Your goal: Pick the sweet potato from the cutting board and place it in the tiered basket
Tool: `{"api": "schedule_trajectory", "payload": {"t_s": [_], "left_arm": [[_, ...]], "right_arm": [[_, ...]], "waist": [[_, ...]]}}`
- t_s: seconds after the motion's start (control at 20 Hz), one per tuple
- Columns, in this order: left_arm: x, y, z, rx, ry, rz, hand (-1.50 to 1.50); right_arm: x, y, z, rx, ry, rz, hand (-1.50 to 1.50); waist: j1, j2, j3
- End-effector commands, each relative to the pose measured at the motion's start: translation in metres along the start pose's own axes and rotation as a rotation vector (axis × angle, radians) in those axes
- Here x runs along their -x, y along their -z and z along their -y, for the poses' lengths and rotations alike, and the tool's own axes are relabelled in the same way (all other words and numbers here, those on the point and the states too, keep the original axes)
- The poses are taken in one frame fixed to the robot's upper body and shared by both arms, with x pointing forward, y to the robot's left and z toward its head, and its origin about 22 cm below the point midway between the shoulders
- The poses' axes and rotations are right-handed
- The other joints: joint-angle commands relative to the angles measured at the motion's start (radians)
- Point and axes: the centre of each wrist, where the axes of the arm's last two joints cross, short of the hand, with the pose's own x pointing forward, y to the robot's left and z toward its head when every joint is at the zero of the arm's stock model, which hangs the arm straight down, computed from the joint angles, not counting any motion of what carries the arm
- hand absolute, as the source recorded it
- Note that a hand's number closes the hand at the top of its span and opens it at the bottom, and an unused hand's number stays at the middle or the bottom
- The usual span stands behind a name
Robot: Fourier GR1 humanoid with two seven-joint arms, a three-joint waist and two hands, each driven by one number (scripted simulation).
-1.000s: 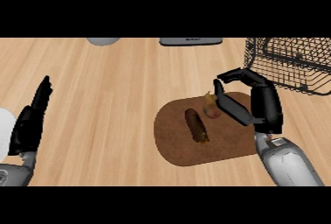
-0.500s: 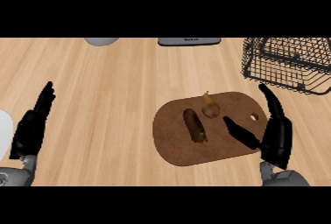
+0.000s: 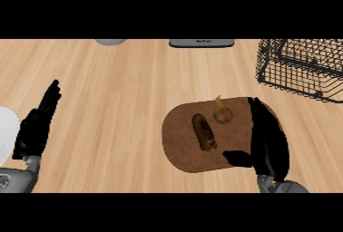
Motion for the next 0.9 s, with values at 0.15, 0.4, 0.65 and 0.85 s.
{"api": "schedule_trajectory", "payload": {"t_s": [0.15, 0.4, 0.65, 0.85], "left_arm": [[-0.012, 0.001, 0.006, 0.032, -0.009, 0.015, 0.00], [-0.018, 0.007, -0.001, 0.022, -0.002, 0.034, 0.00], [-0.009, 0.009, 0.001, 0.038, -0.010, 0.016, 0.00], [0.002, 0.005, 0.019, 0.022, -0.017, 0.014, 0.00]], "right_arm": [[-0.091, -0.013, 0.020, -0.017, -0.213, -0.181, -1.50], [-0.128, -0.002, 0.019, -0.093, -0.224, -0.278, -1.50], [-0.131, 0.007, 0.006, -0.139, -0.280, -0.356, -1.50], [-0.125, 0.005, -0.008, -0.167, -0.331, -0.390, -1.50]], "waist": [[0.030, 0.005, 0.008], [0.038, 0.008, 0.010], [0.035, 0.010, 0.010], [0.023, 0.010, 0.010]]}}
